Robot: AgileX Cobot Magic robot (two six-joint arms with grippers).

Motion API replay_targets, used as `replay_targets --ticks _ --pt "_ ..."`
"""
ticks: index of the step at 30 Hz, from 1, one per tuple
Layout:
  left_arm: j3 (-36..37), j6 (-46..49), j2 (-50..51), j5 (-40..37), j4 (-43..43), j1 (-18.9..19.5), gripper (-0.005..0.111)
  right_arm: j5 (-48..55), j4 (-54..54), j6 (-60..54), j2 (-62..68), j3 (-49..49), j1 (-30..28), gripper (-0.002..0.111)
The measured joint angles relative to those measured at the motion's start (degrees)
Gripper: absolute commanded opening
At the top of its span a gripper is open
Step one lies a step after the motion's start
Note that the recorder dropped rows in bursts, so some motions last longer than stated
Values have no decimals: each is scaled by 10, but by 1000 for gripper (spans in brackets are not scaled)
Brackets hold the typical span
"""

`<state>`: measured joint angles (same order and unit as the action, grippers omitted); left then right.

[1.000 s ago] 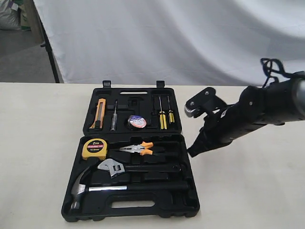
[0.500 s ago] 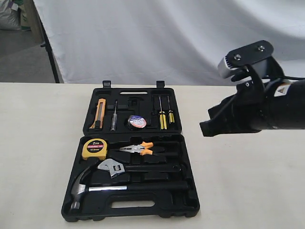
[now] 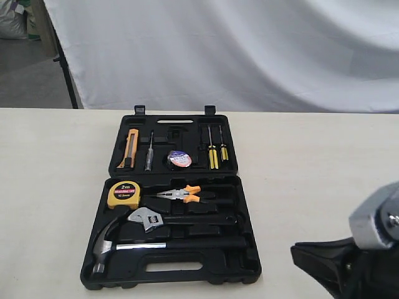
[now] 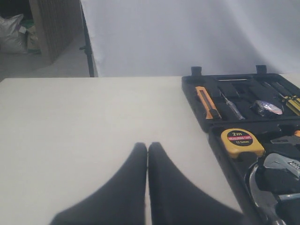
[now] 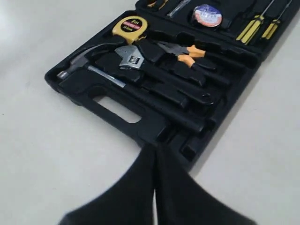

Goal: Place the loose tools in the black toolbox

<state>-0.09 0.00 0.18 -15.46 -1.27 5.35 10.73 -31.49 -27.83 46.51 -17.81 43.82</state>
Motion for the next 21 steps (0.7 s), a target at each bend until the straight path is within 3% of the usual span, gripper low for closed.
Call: replay_targets --ticks 10,16,21 --pt "0 0 0 0 0 0 1 -267 81 21 -148 174 0 -1" --pt "0 0 0 0 0 0 1 -268 207 88 -199 176 0 -1" --pt "0 0 0 0 0 0 1 -261 225 123 -207 176 0 -1"
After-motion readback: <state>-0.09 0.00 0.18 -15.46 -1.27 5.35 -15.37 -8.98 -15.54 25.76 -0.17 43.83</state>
